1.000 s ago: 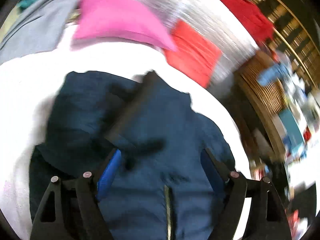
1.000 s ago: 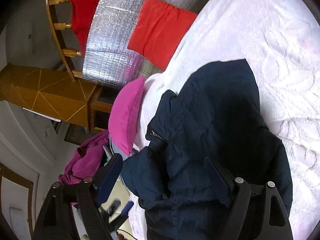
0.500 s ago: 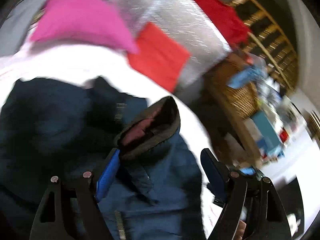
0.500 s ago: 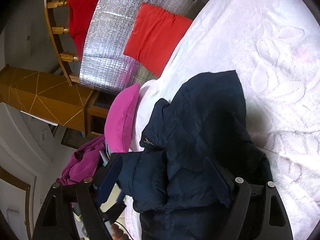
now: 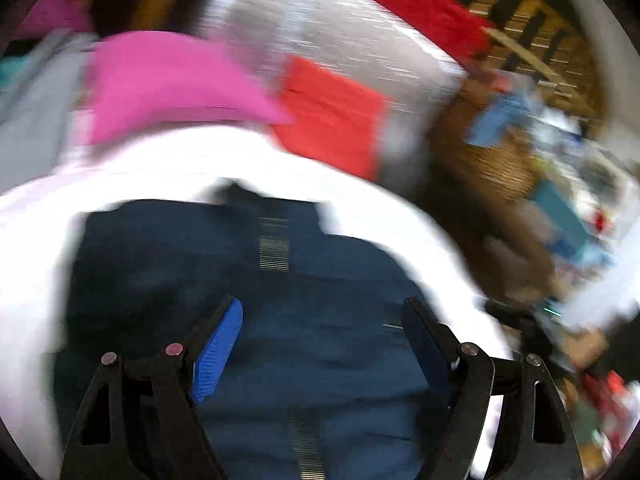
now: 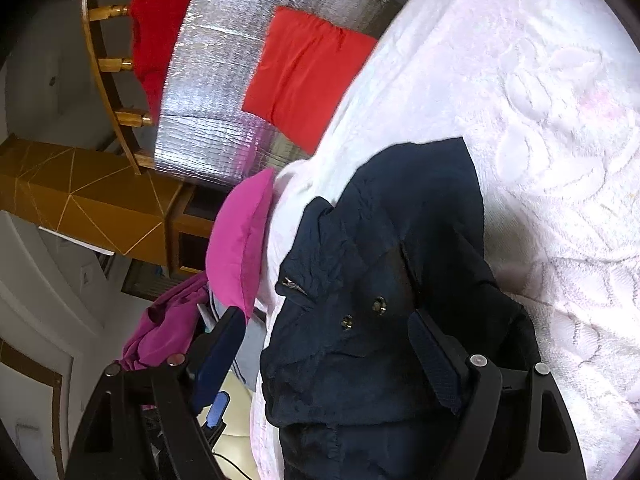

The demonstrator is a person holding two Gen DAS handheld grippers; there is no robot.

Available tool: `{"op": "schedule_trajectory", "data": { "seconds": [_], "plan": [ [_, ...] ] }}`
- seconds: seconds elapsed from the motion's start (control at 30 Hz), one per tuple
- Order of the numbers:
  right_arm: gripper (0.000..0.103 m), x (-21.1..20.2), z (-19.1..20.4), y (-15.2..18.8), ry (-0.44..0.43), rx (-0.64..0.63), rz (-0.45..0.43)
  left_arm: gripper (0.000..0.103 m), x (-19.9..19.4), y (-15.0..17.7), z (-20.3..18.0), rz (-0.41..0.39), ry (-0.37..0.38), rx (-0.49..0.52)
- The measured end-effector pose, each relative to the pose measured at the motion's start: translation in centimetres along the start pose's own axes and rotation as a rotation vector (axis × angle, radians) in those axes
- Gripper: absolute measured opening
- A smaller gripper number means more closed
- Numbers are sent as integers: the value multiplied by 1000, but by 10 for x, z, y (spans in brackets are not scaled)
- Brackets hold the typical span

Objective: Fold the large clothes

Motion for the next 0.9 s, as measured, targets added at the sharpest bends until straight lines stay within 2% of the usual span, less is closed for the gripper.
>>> {"op": "schedule_trajectory", "data": {
  "seconds": [0.03,0.1,0.17,0.23,0.27,0.3,0.33,0.37,0.43,0.53,0.57,0.63,0.7,0.77,0.83,0.9],
  "plan": [
    [86,4,-3,1,9,9,10,82,-2,1,31,4,-105,-32],
    [86,10,-8,4,38,3,27,82,-2,6,82,50,-260,-116],
    [85,19,-13,8,111,-31,53,82,-3,13,122,79,-336,-198],
    [81,34,-20,17,179,-62,112,82,-1,24,156,119,-398,-277],
    [71,40,-24,20,215,-72,135,82,4,32,169,153,-438,-290],
    [56,47,-30,25,274,-91,161,82,11,42,180,210,-483,-284],
    [51,51,-33,28,333,-119,163,83,18,50,185,251,-492,-280],
    [48,51,-33,29,365,-145,156,83,21,55,187,264,-471,-290],
    [48,48,-25,30,417,-197,139,83,15,54,185,261,-458,-293],
    [48,27,-4,22,516,-332,5,82,-6,48,180,226,-468,-239],
    [48,23,3,21,521,-365,-23,82,-13,44,177,199,-466,-220],
    [48,17,21,20,478,-416,-76,82,-25,33,163,139,-444,-172],
    [48,22,30,28,417,-441,-55,82,-28,26,147,104,-411,-126],
    [48,36,35,40,371,-462,7,82,-25,25,128,95,-367,-70],
    [48,53,35,56,340,-473,89,82,-14,29,113,123,-350,-4],
    [49,68,26,67,368,-477,163,82,-1,36,107,163,-370,44]
  ]
}}
Point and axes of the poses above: each gripper's, at about its wrist camera, not at the fingertips, and x roughly the way its jaws point, z to its left, y to its underside, the point moved 9 cm from there along x, roughly the way its jaws point, and after that the axes turned 3 degrees about z, right-handed, at the moved point
